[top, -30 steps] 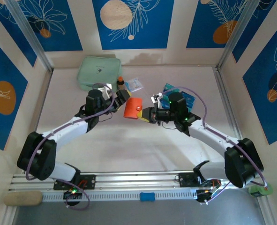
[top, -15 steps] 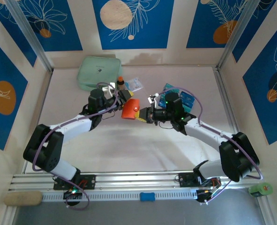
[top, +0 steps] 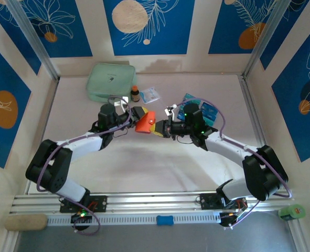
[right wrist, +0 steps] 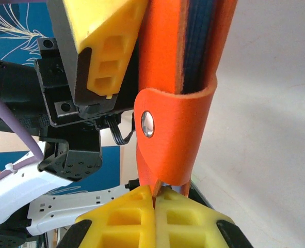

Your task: Put the credit cards into the card holder

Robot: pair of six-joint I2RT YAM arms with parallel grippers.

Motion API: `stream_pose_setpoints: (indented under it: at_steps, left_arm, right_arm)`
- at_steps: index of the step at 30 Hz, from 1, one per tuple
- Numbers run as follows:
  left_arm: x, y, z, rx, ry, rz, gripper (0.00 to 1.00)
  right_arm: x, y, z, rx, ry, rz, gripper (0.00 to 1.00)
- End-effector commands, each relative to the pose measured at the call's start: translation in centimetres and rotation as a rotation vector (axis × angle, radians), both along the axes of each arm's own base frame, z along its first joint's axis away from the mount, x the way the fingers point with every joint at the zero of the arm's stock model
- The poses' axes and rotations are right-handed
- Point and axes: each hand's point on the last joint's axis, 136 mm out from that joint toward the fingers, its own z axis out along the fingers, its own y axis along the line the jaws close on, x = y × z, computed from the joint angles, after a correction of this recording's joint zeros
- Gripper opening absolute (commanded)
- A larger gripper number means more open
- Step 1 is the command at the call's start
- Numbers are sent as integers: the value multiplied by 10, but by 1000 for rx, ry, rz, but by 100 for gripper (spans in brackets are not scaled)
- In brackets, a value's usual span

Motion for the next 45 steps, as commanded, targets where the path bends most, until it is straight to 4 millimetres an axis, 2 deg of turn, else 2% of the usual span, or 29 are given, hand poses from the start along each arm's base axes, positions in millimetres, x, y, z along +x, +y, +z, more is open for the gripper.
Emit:
stream_pose_setpoints:
  at_steps: [1,3,4,9,12,18,26,30,35,45]
  left_arm:
    - [-3,4,21,-28,-67,-2,13]
    - [-3,5,23,-22,-73,8,2]
    - [-4,6,23,-17,-77,13,0]
    - [-6,14,24,51,-103,47,0]
    - [-7,22,21,113,-109,88,0]
    - [-11,35,15,175,-87,174,0]
    - [-12,36,17,192,-81,192,0]
    - [-13,32,19,189,-86,186,0]
    - [-15,30,21,173,-87,190,0]
    - [-13,25,26,156,-98,188,0]
  right_arm:
    - [4,3,14,27,-33,16,0]
    - [5,-1,12,14,-26,13,16]
    - [5,-5,9,-6,-22,5,22]
    - [5,-29,-2,-227,-69,-58,37]
    - [7,-37,-5,-359,-106,-74,46]
    - [19,-21,2,-508,-192,-59,59]
    - [31,17,3,-606,-279,-19,61]
    - [40,21,-14,-678,-277,-31,61]
    - [50,3,-46,-829,-265,-99,58]
    - [44,-55,-111,-1038,-161,-198,42]
